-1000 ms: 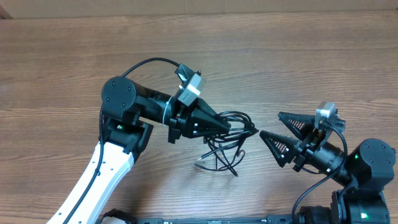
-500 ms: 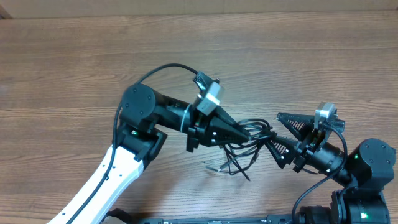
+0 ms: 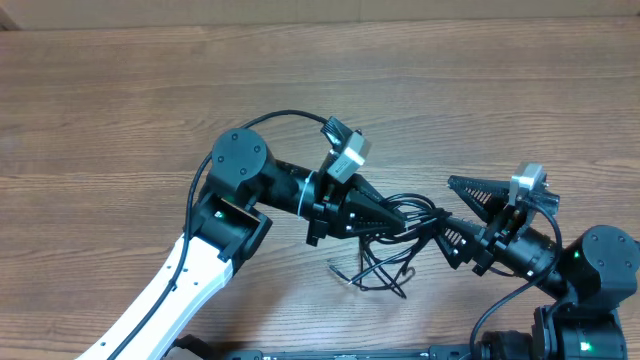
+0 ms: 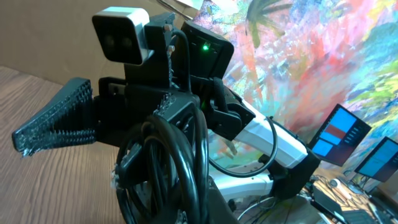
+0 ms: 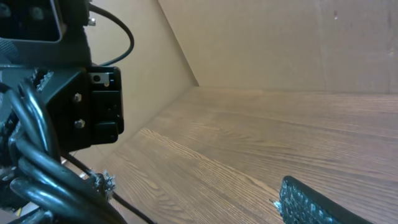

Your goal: Untangle cables

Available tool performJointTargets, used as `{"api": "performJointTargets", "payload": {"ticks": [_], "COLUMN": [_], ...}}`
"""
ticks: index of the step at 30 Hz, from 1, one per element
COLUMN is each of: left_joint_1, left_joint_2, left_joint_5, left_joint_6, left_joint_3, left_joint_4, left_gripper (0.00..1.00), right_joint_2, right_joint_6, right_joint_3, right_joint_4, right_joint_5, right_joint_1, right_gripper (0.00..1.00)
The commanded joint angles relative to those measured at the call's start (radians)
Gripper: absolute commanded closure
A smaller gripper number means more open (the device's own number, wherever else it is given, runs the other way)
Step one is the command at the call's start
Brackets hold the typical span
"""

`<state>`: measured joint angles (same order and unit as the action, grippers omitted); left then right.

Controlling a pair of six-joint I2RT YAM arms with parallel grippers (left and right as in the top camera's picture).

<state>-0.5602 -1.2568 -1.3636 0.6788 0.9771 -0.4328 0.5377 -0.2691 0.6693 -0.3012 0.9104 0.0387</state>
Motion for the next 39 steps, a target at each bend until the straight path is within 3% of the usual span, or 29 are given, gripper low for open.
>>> {"api": "performJointTargets", "payload": {"ticks": [1,5,11,18,22,39], "left_joint_1": [-0.03,-0.056,-0.109,-0.134,-0.134,-0.096], "left_joint_2": [0.013,0.013,0.013,0.013,0.013,0.013], "left_joint_5": [0.017,0.005,-0.043,-0.097,-0.116,-0.093], "left_joint_6": [-0.052,-0.055,-0.085,-0.115,-0.123,-0.167], "left_joint_3": [0.019,0.019,0.019,0.019,0.019,0.019], "left_joint_4": [0.002,0.004,0.004,0.004,0.002,-0.014], "left_gripper": [0.96,0.96,0.96,0.96,0.96,0.96], "right_joint_2": [-0.004,-0.004,-0.003,-0.003,-0.003,-0.003], "right_joint_6": [-0.019,-0.06,-0.244,-0.414,-0.521,-0.508], "right_joint_3": [0.005,0.005,0.005,0.005,0.005,0.005], "right_joint_4": [0.005,0.004,-0.058,-0.237,-0.372,-0.674], "right_joint_5": [-0.059,-0.187,-0.455,-0.681,-0.791,-0.89], "right_joint_1": [0.002,0.002,0.002,0.002,0.002,0.002], "right_gripper": [0.15,0.15,0.12,0.01,0.0,0.0]}}
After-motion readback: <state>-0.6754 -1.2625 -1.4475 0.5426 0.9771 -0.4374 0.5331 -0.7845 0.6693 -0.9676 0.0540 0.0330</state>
